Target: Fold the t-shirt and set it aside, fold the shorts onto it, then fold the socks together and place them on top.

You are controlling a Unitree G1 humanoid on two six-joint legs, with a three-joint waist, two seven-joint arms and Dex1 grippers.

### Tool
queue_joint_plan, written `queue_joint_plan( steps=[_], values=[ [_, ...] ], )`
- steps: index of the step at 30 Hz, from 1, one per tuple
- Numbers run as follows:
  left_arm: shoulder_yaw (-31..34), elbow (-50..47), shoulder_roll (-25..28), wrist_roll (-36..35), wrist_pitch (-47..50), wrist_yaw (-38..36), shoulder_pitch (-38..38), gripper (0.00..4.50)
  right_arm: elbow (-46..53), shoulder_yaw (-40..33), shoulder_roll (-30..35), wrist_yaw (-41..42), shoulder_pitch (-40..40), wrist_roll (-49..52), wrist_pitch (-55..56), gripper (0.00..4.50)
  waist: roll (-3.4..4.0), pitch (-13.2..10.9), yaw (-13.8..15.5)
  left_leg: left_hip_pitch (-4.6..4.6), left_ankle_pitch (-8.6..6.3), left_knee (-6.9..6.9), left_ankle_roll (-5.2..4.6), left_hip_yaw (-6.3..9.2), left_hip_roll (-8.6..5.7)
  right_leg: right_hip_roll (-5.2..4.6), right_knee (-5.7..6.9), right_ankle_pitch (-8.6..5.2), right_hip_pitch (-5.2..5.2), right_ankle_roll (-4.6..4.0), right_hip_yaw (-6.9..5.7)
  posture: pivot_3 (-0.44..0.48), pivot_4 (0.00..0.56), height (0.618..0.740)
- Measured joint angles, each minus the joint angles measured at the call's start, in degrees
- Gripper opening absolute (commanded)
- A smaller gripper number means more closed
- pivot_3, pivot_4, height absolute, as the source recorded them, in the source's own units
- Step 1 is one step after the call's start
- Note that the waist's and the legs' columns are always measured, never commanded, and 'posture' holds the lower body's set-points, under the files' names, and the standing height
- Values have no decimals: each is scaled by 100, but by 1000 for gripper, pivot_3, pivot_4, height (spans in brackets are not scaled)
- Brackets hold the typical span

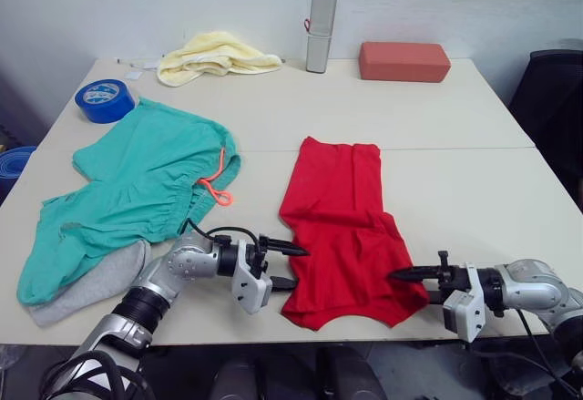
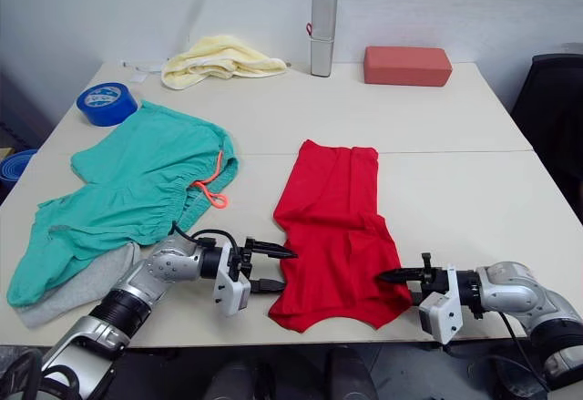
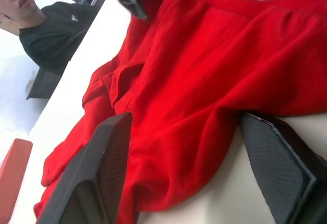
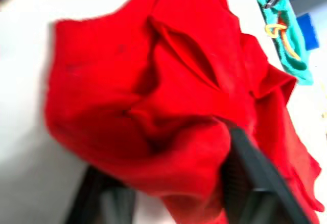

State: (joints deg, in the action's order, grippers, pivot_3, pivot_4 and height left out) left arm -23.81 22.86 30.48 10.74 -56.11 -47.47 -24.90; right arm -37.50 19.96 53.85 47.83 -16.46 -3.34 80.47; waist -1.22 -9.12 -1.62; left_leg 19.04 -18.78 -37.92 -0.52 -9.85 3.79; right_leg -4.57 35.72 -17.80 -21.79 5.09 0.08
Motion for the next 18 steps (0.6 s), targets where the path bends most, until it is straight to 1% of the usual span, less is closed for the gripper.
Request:
queue_joint_plan(
  steps=[2, 3, 4, 8, 9, 11, 18],
  values=[
    [-57, -42, 0, -104, 122, -33, 101, 1883, 129, 3, 29, -41, 59, 25, -97, 6, 2, 0, 1, 0, 0, 0, -1, 1, 0, -1, 0, 0, 0, 0, -1, 0, 150, 740],
    [-74, -110, 9, -149, 183, -73, 115, 1542, 179, 3, 57, -64, 80, 39, -131, 0, 3, 0, 4, 0, 0, 0, -1, 3, 0, -2, 0, -1, 0, -1, -2, 0, 150, 740],
    [-104, -205, 27, -172, 261, -148, 119, 1301, 254, 3, 94, -85, 103, 63, -194, 0, 5, 1, 0, 0, -1, 0, -1, 2, 0, -2, -2, -1, 1, -2, -1, 0, 150, 740],
    [-135, -431, 106, -400, 476, -341, 146, 110, 454, 3, 148, -133, 250, 168, -387, 0, 33, 18, -36, -3, -7, 11, 2, 1, 2, 1, -7, -6, 3, -8, 0, 0, 150, 740],
    [-135, -465, 113, -437, 508, -368, 172, 27, 490, 2, 161, -136, 282, 182, -433, 0, 44, 24, -49, -8, -7, 17, 3, -2, 1, 2, -8, -7, 3, -9, 2, 0, 150, 740],
    [-139, -536, 135, -525, 575, -428, 246, 27, 598, 2, 191, -142, 341, 248, -492, 0, 60, 34, -69, -14, -7, 26, 3, -5, 1, 4, -9, -9, 3, -7, 5, 0, 150, 740],
    [-114, -839, 378, -954, 774, -634, 563, 27, 788, -9, 227, -157, 489, 353, -692, 0, 58, 32, -169, -58, 0, 79, 15, -10, 1, 8, -11, -19, 23, -13, 10, 0, 150, 740]
  ],
)
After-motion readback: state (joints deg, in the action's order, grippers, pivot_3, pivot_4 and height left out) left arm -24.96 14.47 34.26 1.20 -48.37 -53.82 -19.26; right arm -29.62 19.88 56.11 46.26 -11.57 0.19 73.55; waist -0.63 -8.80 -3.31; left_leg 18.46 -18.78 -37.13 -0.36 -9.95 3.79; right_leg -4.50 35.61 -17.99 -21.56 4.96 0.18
